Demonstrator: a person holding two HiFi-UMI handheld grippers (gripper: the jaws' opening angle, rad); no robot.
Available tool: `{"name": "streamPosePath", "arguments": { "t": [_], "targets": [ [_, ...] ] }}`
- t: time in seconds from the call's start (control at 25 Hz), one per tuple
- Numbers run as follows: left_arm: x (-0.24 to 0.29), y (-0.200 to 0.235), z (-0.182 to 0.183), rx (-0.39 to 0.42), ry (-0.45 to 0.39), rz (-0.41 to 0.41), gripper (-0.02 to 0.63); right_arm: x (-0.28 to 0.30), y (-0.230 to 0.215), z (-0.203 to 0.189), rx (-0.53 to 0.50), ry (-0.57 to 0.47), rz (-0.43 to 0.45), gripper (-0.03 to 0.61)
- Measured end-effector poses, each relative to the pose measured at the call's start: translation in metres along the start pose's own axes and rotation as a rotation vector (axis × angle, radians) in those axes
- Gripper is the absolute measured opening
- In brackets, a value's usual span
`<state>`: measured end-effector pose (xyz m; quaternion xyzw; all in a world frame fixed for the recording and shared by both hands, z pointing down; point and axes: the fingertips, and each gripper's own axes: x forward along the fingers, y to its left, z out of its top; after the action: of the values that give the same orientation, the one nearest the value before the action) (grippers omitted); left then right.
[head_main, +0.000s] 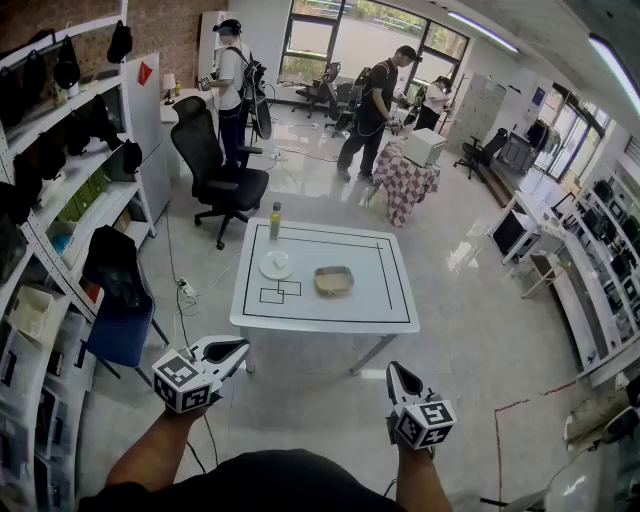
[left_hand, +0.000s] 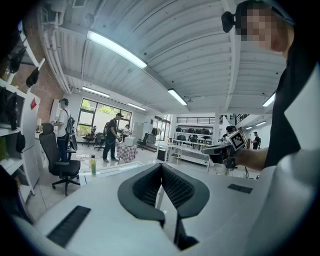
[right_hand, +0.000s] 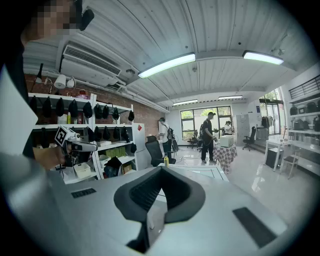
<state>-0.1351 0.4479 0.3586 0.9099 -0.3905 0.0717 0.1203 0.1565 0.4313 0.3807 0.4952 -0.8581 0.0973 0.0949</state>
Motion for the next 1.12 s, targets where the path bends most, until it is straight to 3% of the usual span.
{"name": "streamPosePath", "arguments": {
  "t": [0.16,0.48,0.68,1.12],
  "targets": [
    [-0.002,0.012,-0.018,0.036,-0.001,-0.034,0.025,0.011,0.014,-0.002,-0.003,-0.003,0.009,0.011],
    [-0.003,0.023,-0.017,0.037,-0.007,-0.049,0.025,0.009,0.019,0.005,-0.002,-0.036,-0.005,0.012],
    [0.015,0.031,-0.023,0.048,0.039,-0.067,0.025,0.029,-0.001,0.001,0.071,-0.046,-0.018,0.012],
    [0.102,0.058,0.009,0.037,0.052,-0.049,0.025,0.102,-0.086,-0.003,0.057,0.000,0.011,0.012]
  ]
}}
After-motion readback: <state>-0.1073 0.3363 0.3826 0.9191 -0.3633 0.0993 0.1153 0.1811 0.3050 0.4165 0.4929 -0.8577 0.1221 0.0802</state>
